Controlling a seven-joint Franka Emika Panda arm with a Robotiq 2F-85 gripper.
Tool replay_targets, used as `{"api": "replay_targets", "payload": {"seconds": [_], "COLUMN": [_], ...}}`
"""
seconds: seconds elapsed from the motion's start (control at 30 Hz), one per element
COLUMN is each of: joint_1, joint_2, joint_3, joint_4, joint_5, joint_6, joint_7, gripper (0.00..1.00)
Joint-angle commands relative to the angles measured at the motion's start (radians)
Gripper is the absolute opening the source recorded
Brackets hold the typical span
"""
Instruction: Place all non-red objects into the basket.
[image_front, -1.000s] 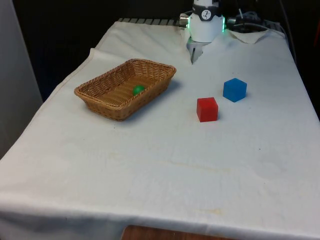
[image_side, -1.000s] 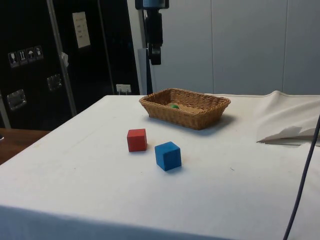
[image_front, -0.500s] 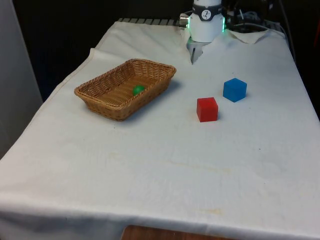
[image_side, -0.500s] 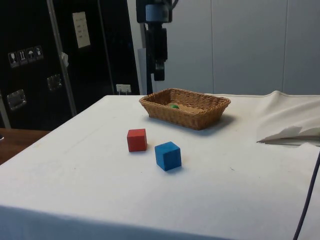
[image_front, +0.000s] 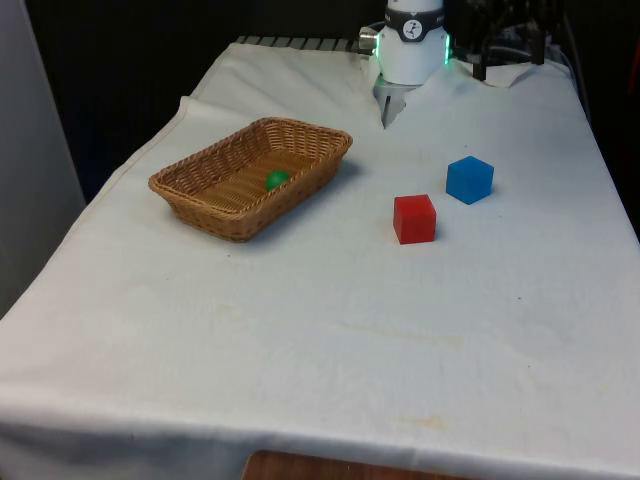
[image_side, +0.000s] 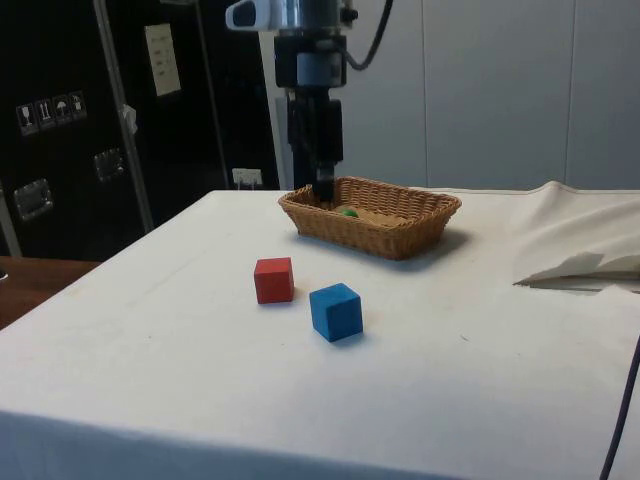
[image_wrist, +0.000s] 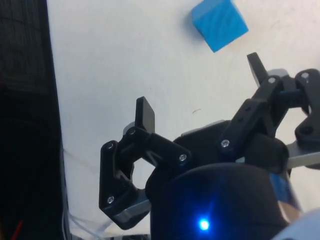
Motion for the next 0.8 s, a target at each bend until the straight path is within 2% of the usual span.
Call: {"api": "replay_targets", "payload": {"seconds": [0.0,0.2,0.23,0.27,0.43,0.5,0.53,0.6,0.77], "joint_1": [0.005,0.003,0.0,0.002,0.0,-0.002,0.0,-0.005,-0.011], "joint_2": [0.01,0.06,0.055,0.068,0.117,0.136,0.128,0.152,0.205], "joint_3": [0.004,0.025,0.022,0.027,0.038,0.035,0.038,0.033,0.005], "joint_4": [-0.006,-0.016,-0.011,-0.017,-0.019,-0.016,-0.016,-0.013,0.0], "joint_5": [0.008,-0.003,0.0,-0.006,-0.018,-0.018,-0.004,-0.018,-0.016], "joint_6": [0.028,0.094,0.074,0.103,0.15,0.162,0.149,0.172,0.201], "joint_7": [-0.009,-0.027,-0.028,-0.026,-0.024,-0.032,-0.035,-0.04,-0.09], "gripper": [1.0,1.0,1.0,1.0,1.0,1.0,1.0,1.0,1.0]}}
